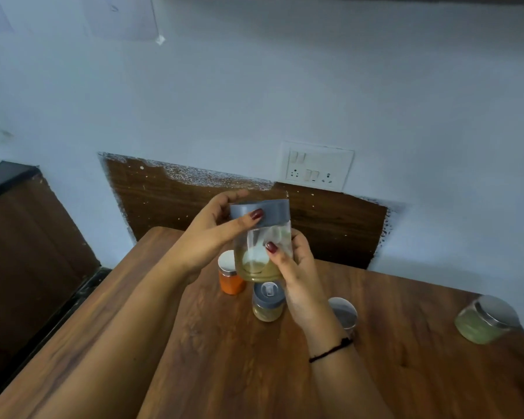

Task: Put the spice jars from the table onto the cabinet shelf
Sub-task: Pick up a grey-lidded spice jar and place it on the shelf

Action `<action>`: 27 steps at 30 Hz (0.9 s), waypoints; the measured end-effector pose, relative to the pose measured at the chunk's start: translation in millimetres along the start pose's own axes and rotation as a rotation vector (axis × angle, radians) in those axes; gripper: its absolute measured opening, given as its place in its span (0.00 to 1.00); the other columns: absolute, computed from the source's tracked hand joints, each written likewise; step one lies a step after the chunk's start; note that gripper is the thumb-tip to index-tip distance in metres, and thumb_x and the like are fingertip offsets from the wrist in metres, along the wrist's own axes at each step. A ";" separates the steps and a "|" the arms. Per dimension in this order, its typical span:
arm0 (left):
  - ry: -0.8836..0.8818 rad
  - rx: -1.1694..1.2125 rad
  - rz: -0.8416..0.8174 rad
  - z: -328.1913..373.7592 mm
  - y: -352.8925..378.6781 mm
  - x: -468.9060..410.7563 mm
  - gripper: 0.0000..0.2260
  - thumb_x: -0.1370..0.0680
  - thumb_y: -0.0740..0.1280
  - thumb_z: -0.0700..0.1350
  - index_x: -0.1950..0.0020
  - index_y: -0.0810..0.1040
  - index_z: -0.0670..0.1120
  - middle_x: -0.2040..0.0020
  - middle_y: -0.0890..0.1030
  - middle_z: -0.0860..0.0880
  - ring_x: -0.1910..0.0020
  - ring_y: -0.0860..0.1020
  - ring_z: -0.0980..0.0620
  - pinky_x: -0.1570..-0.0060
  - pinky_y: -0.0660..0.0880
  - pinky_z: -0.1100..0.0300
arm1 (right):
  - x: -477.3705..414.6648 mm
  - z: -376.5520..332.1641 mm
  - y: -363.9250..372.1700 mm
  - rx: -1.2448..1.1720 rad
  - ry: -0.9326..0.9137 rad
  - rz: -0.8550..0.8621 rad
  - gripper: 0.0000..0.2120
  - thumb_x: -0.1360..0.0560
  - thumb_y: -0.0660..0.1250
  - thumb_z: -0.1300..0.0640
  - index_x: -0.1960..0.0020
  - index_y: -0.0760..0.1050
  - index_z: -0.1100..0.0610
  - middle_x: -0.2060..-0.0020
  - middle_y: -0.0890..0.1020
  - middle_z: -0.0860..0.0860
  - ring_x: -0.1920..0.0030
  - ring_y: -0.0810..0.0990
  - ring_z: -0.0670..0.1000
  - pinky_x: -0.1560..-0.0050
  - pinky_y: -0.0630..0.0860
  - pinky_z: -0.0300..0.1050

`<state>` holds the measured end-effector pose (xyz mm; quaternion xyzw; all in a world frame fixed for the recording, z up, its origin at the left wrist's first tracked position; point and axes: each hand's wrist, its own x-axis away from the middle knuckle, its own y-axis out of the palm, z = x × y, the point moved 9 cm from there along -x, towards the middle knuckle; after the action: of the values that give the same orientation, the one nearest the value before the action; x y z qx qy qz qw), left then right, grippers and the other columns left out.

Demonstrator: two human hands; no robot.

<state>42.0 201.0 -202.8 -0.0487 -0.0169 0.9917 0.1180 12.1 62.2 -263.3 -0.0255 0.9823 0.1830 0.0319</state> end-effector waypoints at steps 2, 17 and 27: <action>0.021 0.029 -0.019 7.9 13.8 2.6 0.26 0.26 0.71 0.58 0.30 0.72 0.50 0.40 0.81 0.48 0.48 0.83 0.55 0.55 0.80 0.61 | 4.8 -8.9 -10.6 -0.030 -0.032 0.043 0.40 0.40 0.79 0.39 0.35 0.70 0.56 0.43 0.82 0.55 0.42 0.82 0.57 0.43 0.79 0.54; -0.161 0.682 -0.113 -29.3 108.6 24.0 0.23 0.16 0.52 0.56 0.37 0.79 0.43 0.46 0.83 0.41 0.46 0.82 0.44 0.49 0.81 0.51 | 32.0 -52.1 -41.6 0.126 -0.207 0.165 0.26 0.30 0.65 0.38 0.40 0.78 0.54 0.43 0.79 0.61 0.42 0.79 0.59 0.43 0.78 0.53; -0.157 0.615 0.045 -22.7 90.0 21.4 0.26 0.15 0.48 0.58 0.35 0.78 0.45 0.39 0.82 0.38 0.40 0.81 0.41 0.40 0.77 0.44 | 46.2 -90.3 -44.7 0.350 -0.575 0.371 0.28 0.27 0.66 0.36 0.36 0.76 0.55 0.45 0.72 0.52 0.56 0.77 0.42 0.54 0.78 0.38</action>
<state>2.6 119.1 -231.4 0.0656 0.2758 0.9533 0.1038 -36.0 -13.9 -198.5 0.2107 0.9376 0.0150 0.2762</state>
